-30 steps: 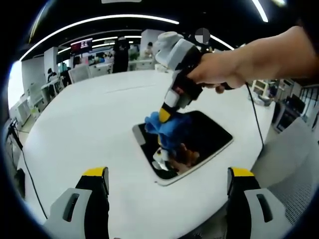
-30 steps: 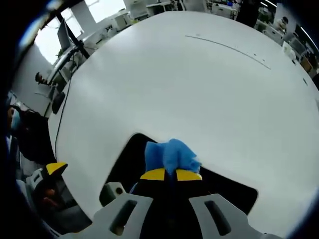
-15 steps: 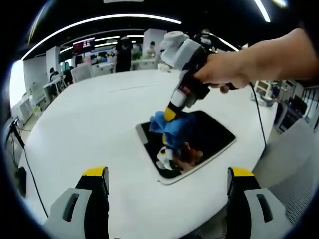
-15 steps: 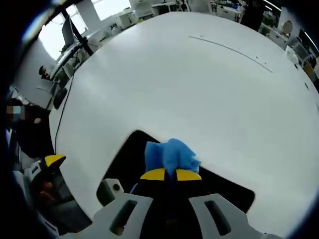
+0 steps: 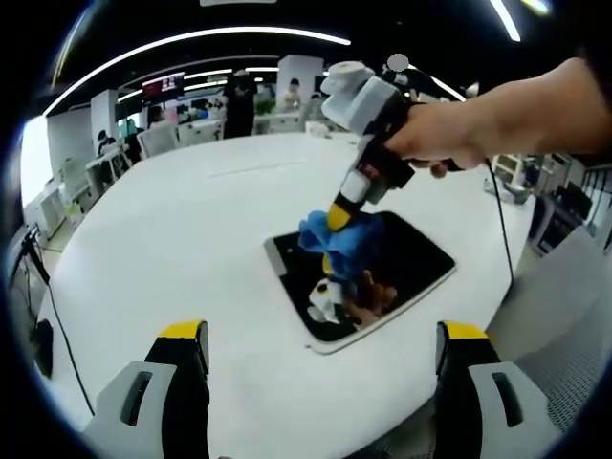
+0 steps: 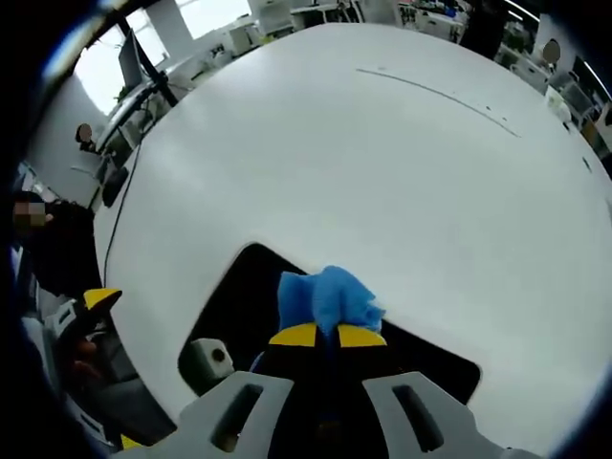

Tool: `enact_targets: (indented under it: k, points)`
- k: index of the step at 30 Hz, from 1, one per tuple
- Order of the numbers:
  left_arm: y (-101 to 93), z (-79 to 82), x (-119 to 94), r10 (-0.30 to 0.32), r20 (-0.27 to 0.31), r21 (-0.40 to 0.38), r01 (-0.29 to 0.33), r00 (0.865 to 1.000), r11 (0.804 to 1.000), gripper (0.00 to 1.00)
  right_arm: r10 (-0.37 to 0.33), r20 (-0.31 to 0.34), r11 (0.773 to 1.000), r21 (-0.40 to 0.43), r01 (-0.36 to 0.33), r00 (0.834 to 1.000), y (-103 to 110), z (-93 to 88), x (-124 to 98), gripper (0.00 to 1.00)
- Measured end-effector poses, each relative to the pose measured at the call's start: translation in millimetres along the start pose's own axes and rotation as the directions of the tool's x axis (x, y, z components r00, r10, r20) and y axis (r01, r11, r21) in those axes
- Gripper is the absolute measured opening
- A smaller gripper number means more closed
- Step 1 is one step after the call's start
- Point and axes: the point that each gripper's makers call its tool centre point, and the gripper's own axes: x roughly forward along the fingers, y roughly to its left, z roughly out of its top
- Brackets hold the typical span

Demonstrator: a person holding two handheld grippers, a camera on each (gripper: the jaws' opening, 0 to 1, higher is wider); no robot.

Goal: Wipe the mirror surface with the cleaning cloth until all visible marks leave the cleaned area.

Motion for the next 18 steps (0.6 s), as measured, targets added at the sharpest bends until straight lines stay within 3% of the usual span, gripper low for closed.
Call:
enact_targets:
  k: [18]
  points:
    - [1.2, -0.1, -0.2, 0.009, -0.001, 0.004, -0.009, 1.000, 1.000, 0.99, -0.018, -0.009, 1.000, -0.002, 0.018, 1.000, -16.7, -6.9, -3.6, 0.00]
